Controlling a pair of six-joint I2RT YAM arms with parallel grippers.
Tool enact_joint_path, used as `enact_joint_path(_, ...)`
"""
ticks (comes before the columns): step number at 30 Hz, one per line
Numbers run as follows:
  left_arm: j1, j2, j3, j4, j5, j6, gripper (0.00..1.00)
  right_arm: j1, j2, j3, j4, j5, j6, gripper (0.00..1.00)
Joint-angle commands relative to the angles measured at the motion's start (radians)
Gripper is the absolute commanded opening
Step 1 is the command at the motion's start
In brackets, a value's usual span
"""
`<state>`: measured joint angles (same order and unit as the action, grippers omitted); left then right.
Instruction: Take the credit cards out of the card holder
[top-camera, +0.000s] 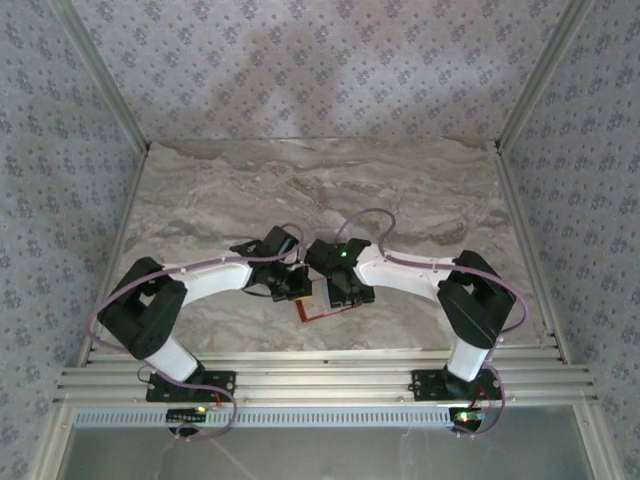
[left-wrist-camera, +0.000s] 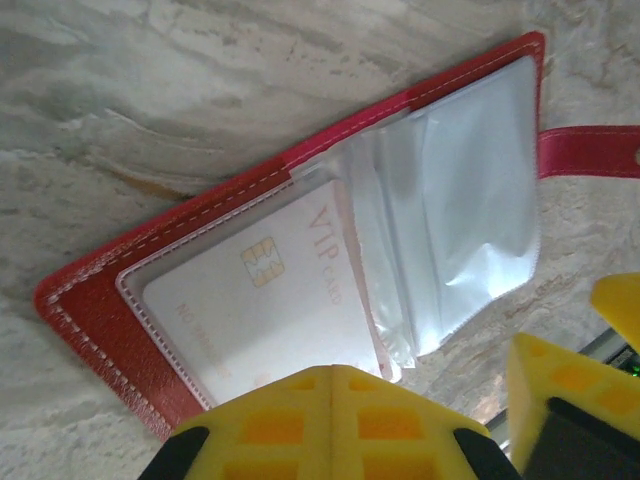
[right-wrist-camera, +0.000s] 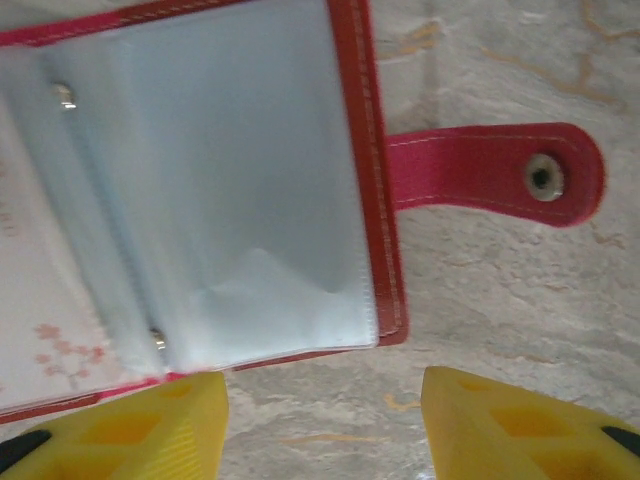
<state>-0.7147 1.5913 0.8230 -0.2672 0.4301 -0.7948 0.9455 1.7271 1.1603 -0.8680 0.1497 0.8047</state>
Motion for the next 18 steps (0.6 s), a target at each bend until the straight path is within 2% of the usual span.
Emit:
enact_joint_path(1,-0.005,0.022,0.028,-0.018,-0.012,0.002,0.06,-0.018,-0.043,-0.021,-0.052,0.052,0.024,0.54)
enact_joint_path(3,-0.005,0.02,0.025,-0.034,-0.024,0.008,0.06,-0.025,-0.065,-0.025,-0.028,0.035,0.012,0.52)
enact_joint_path(6,-0.005,0.007,0.015,-0.052,-0.044,0.014,0.06,-0.036,-0.112,-0.067,0.146,-0.11,-0.033,0.48)
enact_joint_path(10,-0.005,0.001,0.0,-0.07,-0.061,0.02,0.05,-0.064,-0.119,-0.118,0.379,-0.297,-0.049,0.37)
enact_joint_path(14,-0.006,-0.006,-0.018,-0.073,-0.075,0.019,0.05,-0.066,-0.068,-0.118,0.483,-0.409,-0.037,0.24)
enact_joint_path(18,-0.005,-0.001,-0.026,-0.078,-0.086,0.024,0.04,-0.066,-0.001,-0.102,0.522,-0.45,-0.032,0.19)
